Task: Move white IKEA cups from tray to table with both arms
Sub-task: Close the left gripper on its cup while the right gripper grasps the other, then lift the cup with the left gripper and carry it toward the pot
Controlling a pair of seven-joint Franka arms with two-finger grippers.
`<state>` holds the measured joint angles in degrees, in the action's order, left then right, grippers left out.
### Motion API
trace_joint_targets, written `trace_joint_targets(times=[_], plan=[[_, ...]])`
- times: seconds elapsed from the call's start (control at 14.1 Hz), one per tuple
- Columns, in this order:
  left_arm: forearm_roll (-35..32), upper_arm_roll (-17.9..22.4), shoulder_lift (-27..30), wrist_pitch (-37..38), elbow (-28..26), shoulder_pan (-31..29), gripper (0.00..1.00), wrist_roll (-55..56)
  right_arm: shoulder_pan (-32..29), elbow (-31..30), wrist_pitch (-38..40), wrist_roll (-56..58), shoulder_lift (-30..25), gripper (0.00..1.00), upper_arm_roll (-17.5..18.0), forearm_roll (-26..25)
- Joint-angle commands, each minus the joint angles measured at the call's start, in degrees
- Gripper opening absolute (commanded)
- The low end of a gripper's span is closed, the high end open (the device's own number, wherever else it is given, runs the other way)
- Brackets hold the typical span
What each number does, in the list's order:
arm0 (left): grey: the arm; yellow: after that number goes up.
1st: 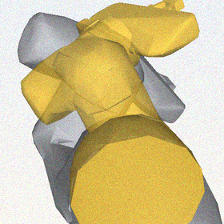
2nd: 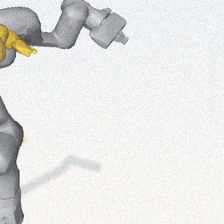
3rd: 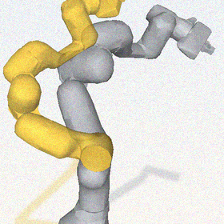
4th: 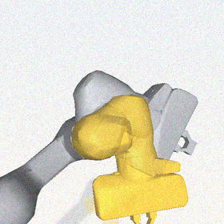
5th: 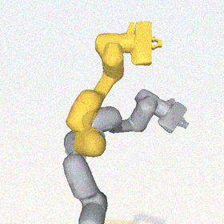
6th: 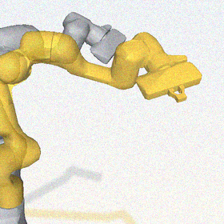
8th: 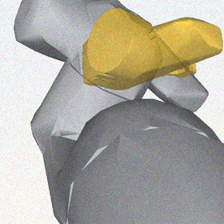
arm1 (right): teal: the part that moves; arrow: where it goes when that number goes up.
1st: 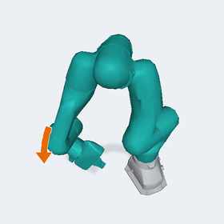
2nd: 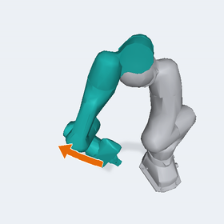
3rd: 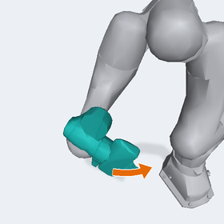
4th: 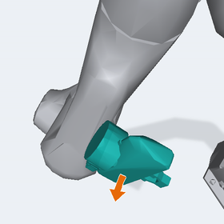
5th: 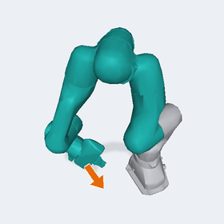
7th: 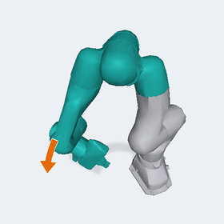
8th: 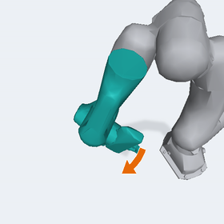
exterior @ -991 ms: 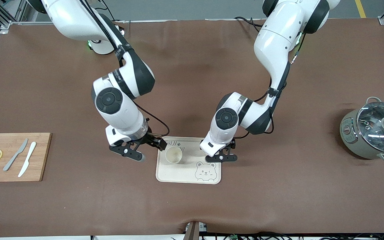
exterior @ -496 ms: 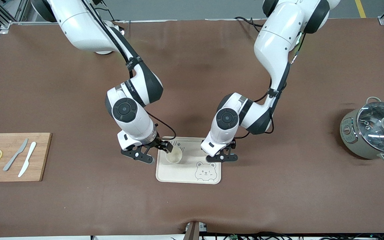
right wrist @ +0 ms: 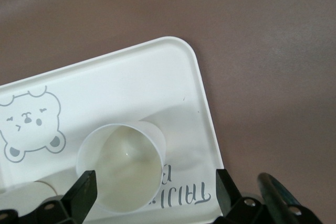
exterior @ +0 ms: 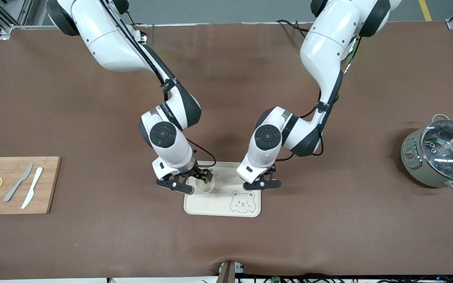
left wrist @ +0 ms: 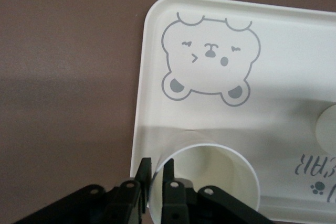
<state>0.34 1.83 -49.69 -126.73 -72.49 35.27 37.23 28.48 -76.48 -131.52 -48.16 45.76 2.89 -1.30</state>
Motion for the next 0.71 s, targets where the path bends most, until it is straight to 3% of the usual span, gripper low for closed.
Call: trace_joint_targets(times=[0.0, 0.21, 0.64], plan=[[-1.05, 0.46, 1.79, 0.61, -2.13, 0.42, 0.0, 1.18, 0.44, 0.28, -0.75, -1.05, 0.82, 1.0, -0.52, -1.68], [-2.54, 0.37, 8.35, 1.49, -9.48, -0.37, 0.0, -0.48, 0.44, 0.02, -2.42, -1.06, 1.78, 1.0, -0.52, -2.3], [-2.54, 0.02, 30.85, -0.44, -33.47, -5.81, 0.0, -11.72, 0.44, -0.16, -5.23, -1.23, 3.81, 1.0, -0.61, -4.5]])
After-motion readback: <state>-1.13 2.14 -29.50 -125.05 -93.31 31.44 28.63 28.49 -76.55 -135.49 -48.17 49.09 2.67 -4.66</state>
